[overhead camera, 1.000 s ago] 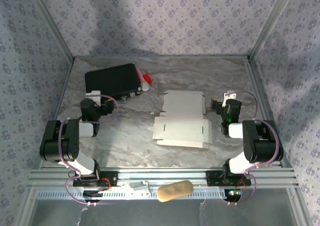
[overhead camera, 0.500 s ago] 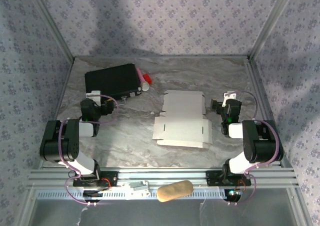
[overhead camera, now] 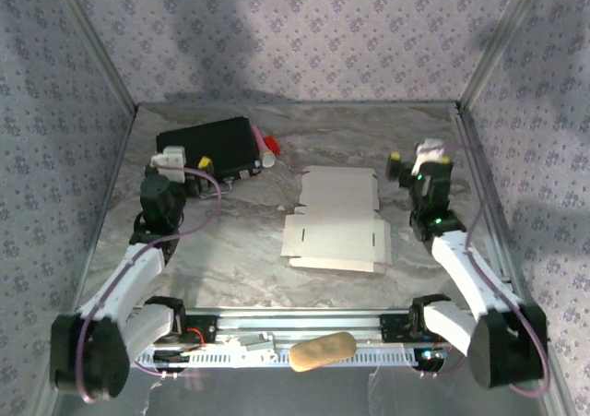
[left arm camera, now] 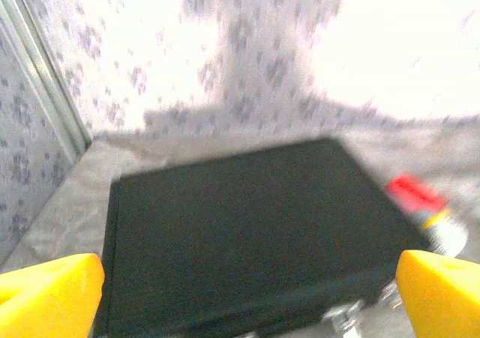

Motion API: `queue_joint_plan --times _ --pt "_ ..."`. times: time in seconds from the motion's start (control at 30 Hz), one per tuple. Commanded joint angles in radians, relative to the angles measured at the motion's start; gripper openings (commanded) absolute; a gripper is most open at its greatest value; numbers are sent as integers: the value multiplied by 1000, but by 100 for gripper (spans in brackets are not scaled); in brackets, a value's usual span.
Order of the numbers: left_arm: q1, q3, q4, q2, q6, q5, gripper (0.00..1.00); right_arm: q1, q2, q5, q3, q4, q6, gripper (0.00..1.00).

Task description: Fold the paper box

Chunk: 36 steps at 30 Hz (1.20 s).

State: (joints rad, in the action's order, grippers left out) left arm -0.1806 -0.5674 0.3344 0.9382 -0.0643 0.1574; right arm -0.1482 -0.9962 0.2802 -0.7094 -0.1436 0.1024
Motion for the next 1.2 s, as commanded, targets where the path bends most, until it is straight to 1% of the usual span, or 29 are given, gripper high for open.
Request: queue_joint_plan --times 0.0,0.03,0.07,0.1,0.13,0.17,0.2,0.23,0.27,0.33,0.4,0.47,0.53,0.57,0.6,0.67,0.73,0.77,0.83,0.9,0.97,1.07,1.17 --pt "-35 -261 -501 -81 -336 155 100 29 69 0 -331 567 428 99" --pt "-32 -319 -635 -89 -483 152 100 44 62 -32 -387 702 560 99" --pt "-22 -317 -638 -100 -552 82 100 65 63 -171 -410 740 551 99" --pt "15 -308 -610 -108 -558 -75 100 87 66 -251 -432 738 504 98" --pt "44 -305 -600 -111 -591 -230 93 85 67 -315 -458 792 492 92" --pt "36 -317 -639 -109 -632 -291 85 61 74 -326 -475 861 507 88" --pt "4 -333 -692 -106 -652 -306 80 23 83 -312 -475 921 537 83" --pt "-55 -351 -756 -103 -657 -296 77 -38 100 -272 -475 992 583 78" --pt "-133 -357 -804 -101 -664 -267 74 -103 119 -231 -466 1044 641 75" --pt "-288 -325 -834 -104 -700 -200 71 -244 181 -181 -366 1085 767 68" --pt "-439 -256 -805 -105 -747 -133 69 -427 257 -124 -232 1087 937 67" --pt "-580 -161 -732 -89 -823 -55 67 -606 336 -73 -62 1054 1151 67" --pt "-674 -75 -621 -46 -876 -4 66 -762 400 -47 101 923 1339 67" --pt "-714 -36 -551 -15 -892 16 66 -863 420 -14 169 852 1432 67" --pt "-735 -9 -496 11 -900 29 66 -942 428 28 213 805 1501 67" --pt "-755 12 -411 89 -900 34 64 -1117 423 171 283 750 1646 67" --pt "-756 -13 -391 160 -884 33 62 -1241 407 313 318 705 1735 68" --pt "-756 -31 -385 192 -874 31 61 -1279 393 342 336 697 1787 69" --pt "-755 -50 -356 245 -856 14 60 -1295 367 350 390 621 1834 69" --pt "-756 -57 -313 280 -855 8 60 -1290 341 348 444 530 1850 69" --pt "-755 -55 -281 303 -856 7 61 -1278 316 356 473 487 1863 67" --pt "-753 -51 -251 323 -856 -3 61 -1239 304 343 487 446 1854 66" --pt "-751 -38 -213 327 -857 -16 61 -1193 297 320 537 351 1850 66"
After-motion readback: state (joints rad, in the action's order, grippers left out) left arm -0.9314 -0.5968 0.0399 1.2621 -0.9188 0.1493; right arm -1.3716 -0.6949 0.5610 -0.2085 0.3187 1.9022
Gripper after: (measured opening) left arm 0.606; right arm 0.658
